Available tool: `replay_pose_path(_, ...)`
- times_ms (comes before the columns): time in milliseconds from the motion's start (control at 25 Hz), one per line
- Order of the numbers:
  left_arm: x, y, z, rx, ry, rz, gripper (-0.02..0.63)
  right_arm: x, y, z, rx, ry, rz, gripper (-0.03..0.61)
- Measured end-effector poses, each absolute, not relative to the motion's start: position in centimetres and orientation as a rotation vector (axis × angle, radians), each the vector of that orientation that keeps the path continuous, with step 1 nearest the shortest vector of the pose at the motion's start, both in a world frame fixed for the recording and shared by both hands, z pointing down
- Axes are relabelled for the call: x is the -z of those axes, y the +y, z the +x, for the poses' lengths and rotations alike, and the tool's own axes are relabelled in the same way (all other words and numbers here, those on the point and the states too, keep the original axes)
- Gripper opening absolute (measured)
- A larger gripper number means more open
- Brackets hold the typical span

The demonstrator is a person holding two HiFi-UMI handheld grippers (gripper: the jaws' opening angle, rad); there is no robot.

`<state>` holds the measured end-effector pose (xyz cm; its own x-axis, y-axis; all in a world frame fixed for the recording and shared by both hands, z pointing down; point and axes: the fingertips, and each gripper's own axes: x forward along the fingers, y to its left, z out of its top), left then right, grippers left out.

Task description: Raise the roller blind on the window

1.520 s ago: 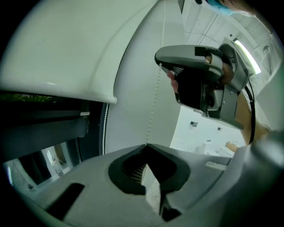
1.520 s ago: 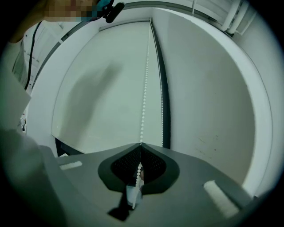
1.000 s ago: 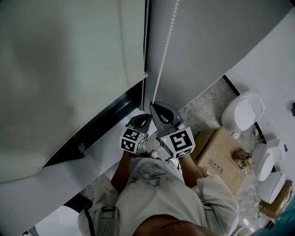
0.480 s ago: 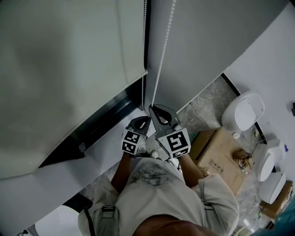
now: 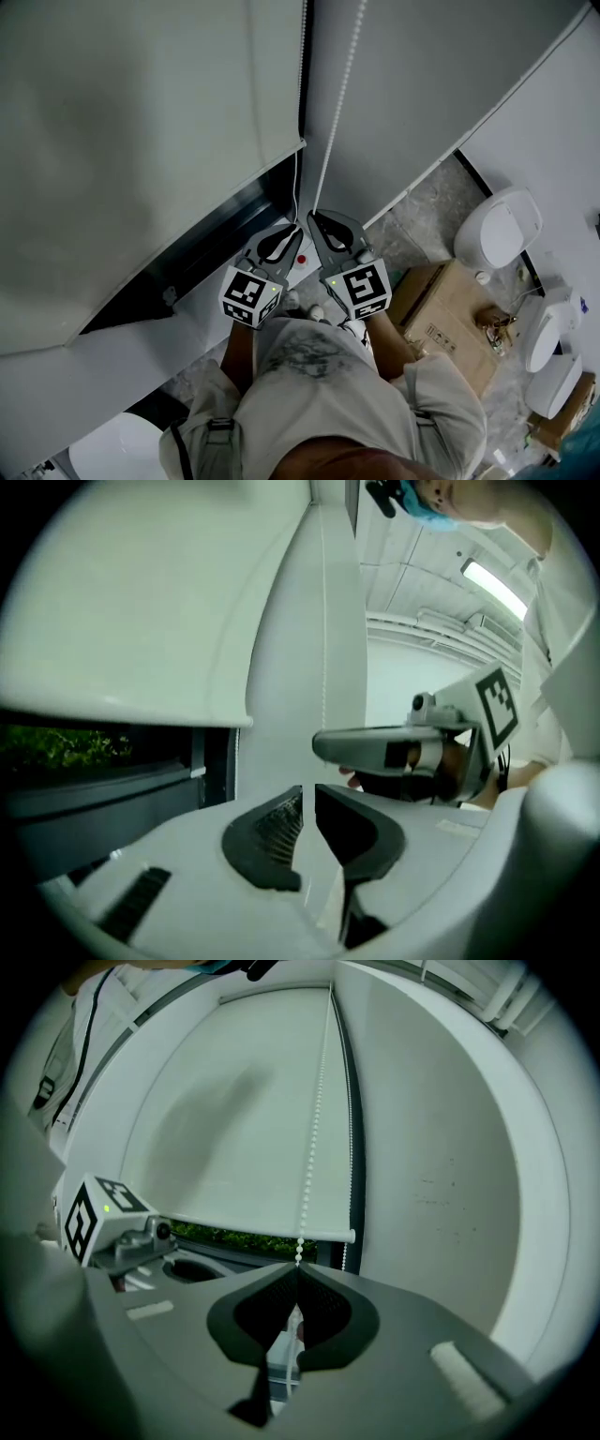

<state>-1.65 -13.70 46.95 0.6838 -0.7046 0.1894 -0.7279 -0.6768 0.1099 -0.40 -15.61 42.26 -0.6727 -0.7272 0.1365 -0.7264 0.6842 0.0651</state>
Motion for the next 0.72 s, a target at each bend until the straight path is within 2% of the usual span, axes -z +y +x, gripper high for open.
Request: replay_pose_path(720, -29.2, -15.4, -0.2, 0.098, -1.179, 3.039, 0.080, -42.4, -14.8, -0.7, 0.016, -2.742, 1.191, 0.012)
